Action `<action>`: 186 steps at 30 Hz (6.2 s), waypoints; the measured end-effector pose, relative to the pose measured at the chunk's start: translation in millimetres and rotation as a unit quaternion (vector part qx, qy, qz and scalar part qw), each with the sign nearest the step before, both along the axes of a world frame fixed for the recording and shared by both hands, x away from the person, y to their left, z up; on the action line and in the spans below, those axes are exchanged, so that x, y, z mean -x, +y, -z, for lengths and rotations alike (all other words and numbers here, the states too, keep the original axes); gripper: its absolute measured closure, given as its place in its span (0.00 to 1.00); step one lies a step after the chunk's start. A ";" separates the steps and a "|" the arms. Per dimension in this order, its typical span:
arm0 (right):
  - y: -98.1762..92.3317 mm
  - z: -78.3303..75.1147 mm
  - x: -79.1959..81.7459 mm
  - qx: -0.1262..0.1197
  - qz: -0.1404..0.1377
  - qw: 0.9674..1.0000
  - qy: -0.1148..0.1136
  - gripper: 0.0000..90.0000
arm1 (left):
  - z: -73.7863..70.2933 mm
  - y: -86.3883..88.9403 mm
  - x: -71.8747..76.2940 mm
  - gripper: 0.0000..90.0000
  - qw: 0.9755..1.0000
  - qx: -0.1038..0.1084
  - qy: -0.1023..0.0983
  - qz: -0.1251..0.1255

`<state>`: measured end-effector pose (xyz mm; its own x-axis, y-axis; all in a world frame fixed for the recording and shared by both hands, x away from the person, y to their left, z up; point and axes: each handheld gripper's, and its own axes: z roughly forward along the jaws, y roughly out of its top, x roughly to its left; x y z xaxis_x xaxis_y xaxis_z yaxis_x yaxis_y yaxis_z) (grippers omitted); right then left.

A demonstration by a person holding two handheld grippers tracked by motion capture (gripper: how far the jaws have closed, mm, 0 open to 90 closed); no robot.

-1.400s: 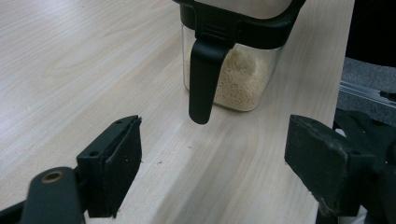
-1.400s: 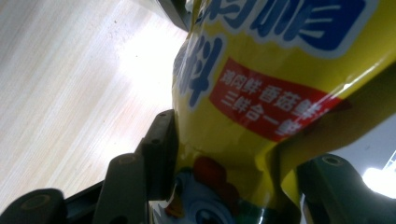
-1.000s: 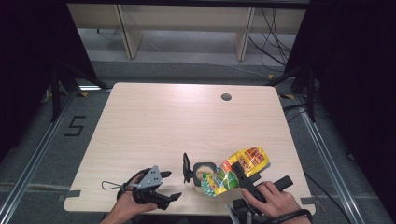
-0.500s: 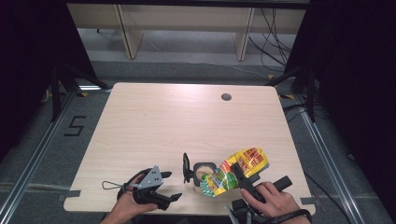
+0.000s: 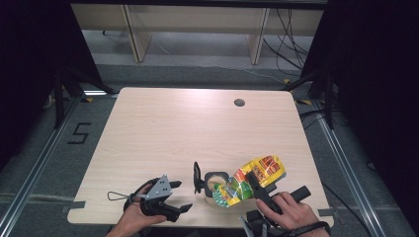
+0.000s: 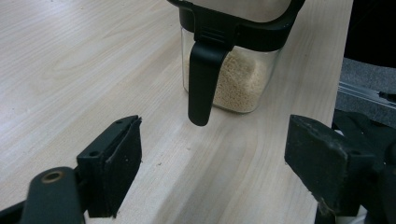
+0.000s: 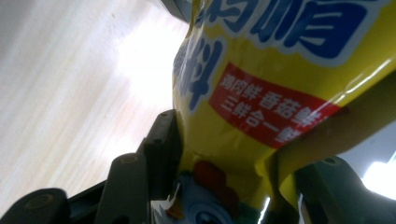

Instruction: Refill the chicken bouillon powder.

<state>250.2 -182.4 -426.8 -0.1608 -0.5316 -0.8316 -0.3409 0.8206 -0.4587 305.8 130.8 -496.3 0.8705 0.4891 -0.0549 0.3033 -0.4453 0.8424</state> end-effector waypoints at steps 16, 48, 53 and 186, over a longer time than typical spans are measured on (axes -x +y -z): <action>0.1 2.6 1.7 -0.014 0.008 1.000 0.004 0.58 | 1.0 -0.9 -0.9 0.21 1.000 0.004 -0.003 0.005; -5.8 -2.4 0.8 -0.019 0.016 1.000 -0.001 0.58 | -0.5 -0.4 -0.1 0.21 1.000 0.001 -0.003 0.001; -5.4 -4.7 -0.5 0.000 0.010 1.000 -0.006 0.58 | -0.3 -0.7 -0.3 0.21 1.000 0.000 -0.002 0.002; -140.7 30.7 -81.0 -0.596 0.116 0.722 0.333 0.69 | -1.5 -0.2 -0.5 0.22 1.000 -0.005 -0.008 0.008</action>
<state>331.2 -323.1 -457.6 -0.7052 0.6025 -0.3736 0.0503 0.5682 0.8214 306.3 130.7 -494.8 0.8792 0.4752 -0.0356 0.2822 -0.4589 0.8425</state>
